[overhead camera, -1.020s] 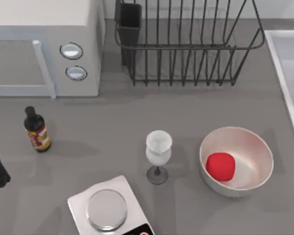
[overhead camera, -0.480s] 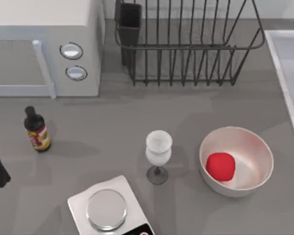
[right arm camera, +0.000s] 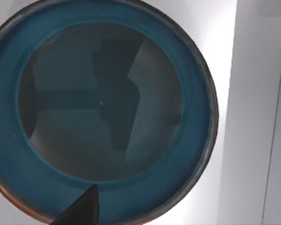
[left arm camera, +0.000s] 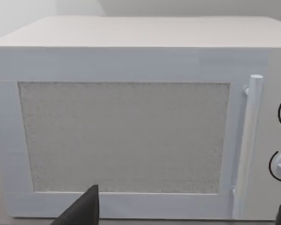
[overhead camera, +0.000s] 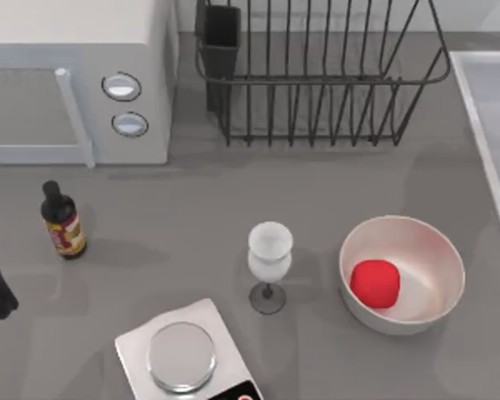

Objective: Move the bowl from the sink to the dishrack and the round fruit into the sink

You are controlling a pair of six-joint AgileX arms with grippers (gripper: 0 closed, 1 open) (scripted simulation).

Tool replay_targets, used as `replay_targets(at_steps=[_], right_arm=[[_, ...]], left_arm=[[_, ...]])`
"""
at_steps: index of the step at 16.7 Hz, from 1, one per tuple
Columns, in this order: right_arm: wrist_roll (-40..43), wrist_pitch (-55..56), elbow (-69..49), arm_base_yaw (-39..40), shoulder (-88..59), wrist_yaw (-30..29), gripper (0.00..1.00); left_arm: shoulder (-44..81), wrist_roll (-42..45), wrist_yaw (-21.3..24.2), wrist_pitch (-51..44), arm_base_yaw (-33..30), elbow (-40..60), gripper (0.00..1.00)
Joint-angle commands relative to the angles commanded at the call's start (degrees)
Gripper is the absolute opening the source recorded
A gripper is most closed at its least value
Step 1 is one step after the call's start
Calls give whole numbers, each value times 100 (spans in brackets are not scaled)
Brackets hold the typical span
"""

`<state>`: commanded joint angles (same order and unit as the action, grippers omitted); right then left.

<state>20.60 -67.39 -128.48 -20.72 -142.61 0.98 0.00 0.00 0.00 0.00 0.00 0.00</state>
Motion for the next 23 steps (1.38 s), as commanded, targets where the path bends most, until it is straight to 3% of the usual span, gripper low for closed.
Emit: replay_targets(at_steps=[12,19,23], right_arm=[[-2,-395,-542,-109,-458,58,100],[-40,911,67,-100,-1113,48,100],[-44,1122,181,-97,-1251,46,100]], left_arm=[[0,0,0,0,0,0,100],[0,0,0,0,0,0,100],[0,0,0,0,0,0,100]])
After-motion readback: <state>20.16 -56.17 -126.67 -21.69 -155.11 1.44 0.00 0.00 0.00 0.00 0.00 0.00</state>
